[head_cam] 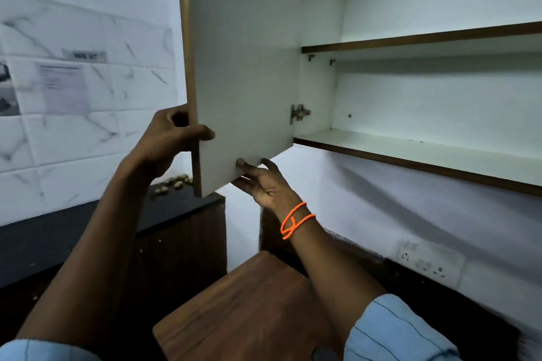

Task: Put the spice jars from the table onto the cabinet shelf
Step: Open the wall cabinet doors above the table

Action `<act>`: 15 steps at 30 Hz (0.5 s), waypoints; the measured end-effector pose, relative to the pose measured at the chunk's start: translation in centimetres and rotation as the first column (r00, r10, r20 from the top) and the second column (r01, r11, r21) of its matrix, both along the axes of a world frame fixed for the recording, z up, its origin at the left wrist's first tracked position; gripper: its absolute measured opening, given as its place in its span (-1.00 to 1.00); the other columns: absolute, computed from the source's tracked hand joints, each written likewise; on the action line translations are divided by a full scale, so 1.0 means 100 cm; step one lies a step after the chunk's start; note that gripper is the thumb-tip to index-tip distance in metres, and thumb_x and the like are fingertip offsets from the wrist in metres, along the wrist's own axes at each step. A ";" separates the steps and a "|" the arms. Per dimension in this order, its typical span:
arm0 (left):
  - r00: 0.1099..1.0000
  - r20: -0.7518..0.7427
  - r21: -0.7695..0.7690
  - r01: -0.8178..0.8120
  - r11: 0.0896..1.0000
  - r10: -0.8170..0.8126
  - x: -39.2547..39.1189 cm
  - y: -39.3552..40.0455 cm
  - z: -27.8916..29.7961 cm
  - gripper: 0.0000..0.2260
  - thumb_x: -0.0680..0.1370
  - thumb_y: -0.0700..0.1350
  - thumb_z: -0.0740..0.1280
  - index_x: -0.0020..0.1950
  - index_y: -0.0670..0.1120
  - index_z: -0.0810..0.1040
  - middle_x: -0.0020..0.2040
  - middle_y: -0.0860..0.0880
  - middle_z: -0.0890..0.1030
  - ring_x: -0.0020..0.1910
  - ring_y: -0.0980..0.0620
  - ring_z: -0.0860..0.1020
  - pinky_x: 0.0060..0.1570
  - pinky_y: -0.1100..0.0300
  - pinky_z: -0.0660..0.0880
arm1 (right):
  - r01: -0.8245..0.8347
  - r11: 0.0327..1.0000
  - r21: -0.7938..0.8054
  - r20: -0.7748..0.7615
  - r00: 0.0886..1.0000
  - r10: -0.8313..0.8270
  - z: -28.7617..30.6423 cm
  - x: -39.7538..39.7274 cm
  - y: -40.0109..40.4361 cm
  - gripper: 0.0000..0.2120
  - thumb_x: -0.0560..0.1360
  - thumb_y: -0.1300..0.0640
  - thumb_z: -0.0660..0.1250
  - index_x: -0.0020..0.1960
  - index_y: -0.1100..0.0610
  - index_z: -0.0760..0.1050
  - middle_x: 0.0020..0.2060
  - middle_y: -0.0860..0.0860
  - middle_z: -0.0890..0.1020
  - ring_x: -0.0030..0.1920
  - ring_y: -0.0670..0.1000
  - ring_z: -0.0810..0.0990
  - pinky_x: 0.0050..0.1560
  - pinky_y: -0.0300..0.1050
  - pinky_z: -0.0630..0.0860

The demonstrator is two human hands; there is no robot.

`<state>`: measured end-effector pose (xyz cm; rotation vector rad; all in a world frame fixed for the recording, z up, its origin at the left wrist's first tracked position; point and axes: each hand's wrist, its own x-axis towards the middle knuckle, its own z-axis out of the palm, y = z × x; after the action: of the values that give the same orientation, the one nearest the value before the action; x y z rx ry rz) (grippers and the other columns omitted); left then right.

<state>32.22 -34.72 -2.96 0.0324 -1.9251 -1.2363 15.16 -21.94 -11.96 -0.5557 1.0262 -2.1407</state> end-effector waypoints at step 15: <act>0.737 -0.221 0.084 -0.637 0.766 0.638 -0.051 -0.090 -0.043 -0.41 0.60 -0.18 0.32 0.62 -0.01 0.27 0.33 -0.13 0.62 0.26 -0.06 0.59 0.23 0.31 0.45 | -0.229 0.962 0.146 -0.063 0.969 0.240 0.011 0.020 -0.066 -0.02 0.58 0.59 0.13 0.66 -0.12 -0.28 0.68 0.05 -0.07 0.52 0.21 0.38 0.45 0.01 0.36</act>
<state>27.16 -43.71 -7.21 0.4916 -1.5008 -0.7271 17.11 -28.57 -10.82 -0.6660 1.0850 -1.8381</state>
